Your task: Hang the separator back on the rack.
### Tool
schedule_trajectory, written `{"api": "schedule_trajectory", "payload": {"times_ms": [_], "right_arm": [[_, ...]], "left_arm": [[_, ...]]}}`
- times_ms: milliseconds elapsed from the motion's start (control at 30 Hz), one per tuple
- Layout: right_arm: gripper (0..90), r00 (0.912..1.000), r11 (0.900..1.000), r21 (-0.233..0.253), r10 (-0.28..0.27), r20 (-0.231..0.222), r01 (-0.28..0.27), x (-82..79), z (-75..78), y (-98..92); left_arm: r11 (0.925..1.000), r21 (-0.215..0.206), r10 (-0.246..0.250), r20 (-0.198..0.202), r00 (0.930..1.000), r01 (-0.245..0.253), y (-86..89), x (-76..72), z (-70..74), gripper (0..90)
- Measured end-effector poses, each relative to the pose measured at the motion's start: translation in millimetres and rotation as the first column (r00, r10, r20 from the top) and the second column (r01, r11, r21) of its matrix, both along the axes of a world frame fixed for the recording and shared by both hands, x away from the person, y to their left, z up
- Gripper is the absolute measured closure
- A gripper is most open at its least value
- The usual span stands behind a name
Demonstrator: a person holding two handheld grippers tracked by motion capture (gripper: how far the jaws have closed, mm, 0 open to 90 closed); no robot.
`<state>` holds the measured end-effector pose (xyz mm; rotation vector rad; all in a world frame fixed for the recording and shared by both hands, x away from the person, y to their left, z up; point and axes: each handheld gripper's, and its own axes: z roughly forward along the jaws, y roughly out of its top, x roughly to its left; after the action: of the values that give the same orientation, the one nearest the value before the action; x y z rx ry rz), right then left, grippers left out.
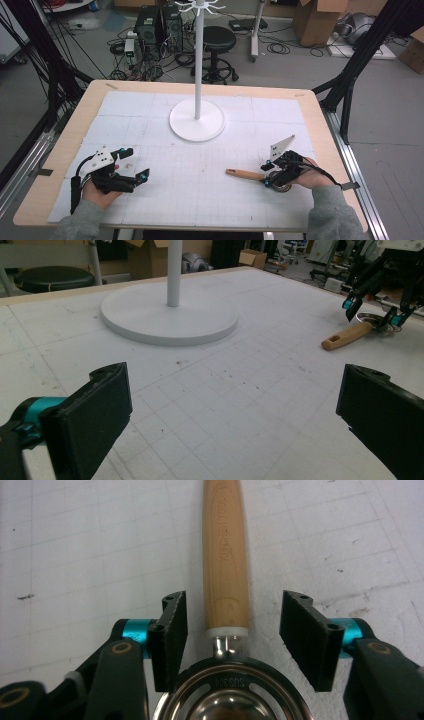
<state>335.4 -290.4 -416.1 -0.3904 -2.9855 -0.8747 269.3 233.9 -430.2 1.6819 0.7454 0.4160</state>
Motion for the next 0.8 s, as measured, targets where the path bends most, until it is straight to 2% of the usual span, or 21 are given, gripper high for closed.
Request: {"api": "schedule_trajectory", "payload": {"times_ms": [167,300,400,567,800], "right_arm": [[49.2,0.9999,1.000,-0.020,0.006,-0.013,-0.006,0.7,0.7,1.2],[50.5,0.9995,0.998,-0.055,0.028,-0.014,-0.029,1.8,2.8,6.6],[51.0,0.9993,0.995,-0.098,0.035,-0.012,-0.036,2.2,4.8,10.6],[53.0,0.9986,0.990,-0.129,0.047,-0.023,-0.050,2.4,5.8,15.7],[53.6,0.9981,0.983,-0.172,0.062,-0.004,-0.062,1.2,3.7,18.2]], "left_arm": [[1.0000,-0.001,0.000,-0.003,1.0000,0.000,-0.4,0.5,-0.6,1.9],[1.0000,0.001,-0.002,-0.003,1.0000,0.002,-0.1,0.3,-0.4,1.9],[1.0000,-0.006,0.000,-0.004,1.0000,0.000,0.1,0.1,-0.2,1.9],[1.0000,-0.003,-0.004,-0.004,1.0000,0.004,0.1,0.1,-0.3,1.9],[1.0000,0.005,-0.003,-0.009,1.0000,0.003,-0.7,-0.3,-1.5,1.8]]}}
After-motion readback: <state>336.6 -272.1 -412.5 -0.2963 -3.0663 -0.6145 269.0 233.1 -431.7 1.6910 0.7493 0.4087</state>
